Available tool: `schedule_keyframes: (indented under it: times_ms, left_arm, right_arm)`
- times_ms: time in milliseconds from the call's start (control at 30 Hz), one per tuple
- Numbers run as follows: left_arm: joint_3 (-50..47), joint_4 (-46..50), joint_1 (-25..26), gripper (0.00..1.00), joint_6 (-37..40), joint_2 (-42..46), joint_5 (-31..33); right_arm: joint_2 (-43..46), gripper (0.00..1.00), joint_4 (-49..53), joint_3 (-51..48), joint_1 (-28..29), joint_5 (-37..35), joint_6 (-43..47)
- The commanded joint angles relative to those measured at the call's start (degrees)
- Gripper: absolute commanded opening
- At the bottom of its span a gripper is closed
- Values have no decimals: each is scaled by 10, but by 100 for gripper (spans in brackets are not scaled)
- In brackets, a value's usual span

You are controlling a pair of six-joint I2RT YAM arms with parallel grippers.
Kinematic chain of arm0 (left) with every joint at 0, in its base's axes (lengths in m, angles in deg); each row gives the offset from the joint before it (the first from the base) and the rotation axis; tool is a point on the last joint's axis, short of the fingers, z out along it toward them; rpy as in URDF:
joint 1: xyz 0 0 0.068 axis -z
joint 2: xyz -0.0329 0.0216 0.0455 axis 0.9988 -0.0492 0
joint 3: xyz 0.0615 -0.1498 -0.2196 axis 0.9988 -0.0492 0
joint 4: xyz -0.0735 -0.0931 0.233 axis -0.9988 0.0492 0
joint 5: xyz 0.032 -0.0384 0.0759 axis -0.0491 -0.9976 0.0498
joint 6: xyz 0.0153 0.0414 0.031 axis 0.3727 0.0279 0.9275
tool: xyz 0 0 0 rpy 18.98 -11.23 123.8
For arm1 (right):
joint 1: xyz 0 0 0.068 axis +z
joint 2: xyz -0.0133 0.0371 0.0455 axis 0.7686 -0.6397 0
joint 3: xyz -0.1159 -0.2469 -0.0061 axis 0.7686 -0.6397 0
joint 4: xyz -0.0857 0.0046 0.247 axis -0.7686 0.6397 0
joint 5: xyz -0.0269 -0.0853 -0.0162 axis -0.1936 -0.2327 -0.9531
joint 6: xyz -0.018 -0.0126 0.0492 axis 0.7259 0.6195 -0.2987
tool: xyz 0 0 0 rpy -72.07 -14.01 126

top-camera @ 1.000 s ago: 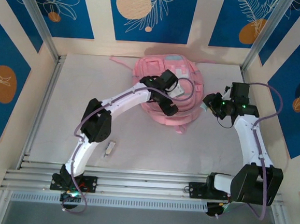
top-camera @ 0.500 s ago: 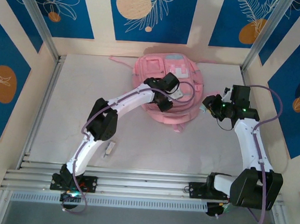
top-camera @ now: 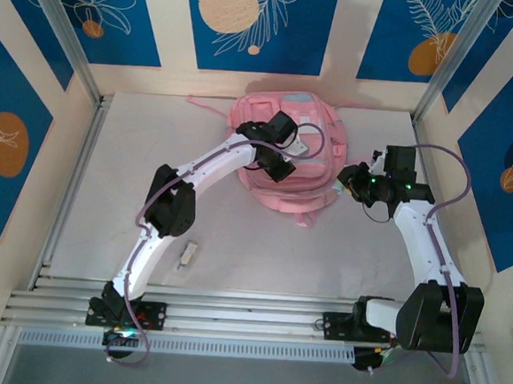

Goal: Pack the student bag
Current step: Open the student bag at the top-center of the table.

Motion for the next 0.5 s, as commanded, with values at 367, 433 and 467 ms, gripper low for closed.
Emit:
schedule_keyframes:
  times_ms: [367, 433, 467]
  left_arm:
    - [-60, -41, 5, 50, 47, 8, 125]
    - [-59, -52, 5, 49, 45, 6, 136]
    - [-58, -55, 6, 46, 43, 7, 134]
  right_arm:
    - [7, 29, 0, -3, 0, -2, -6]
    - [10, 29, 1, -2, 0, -2, -6]
    - [11, 29, 2, -2, 0, -3, -6]
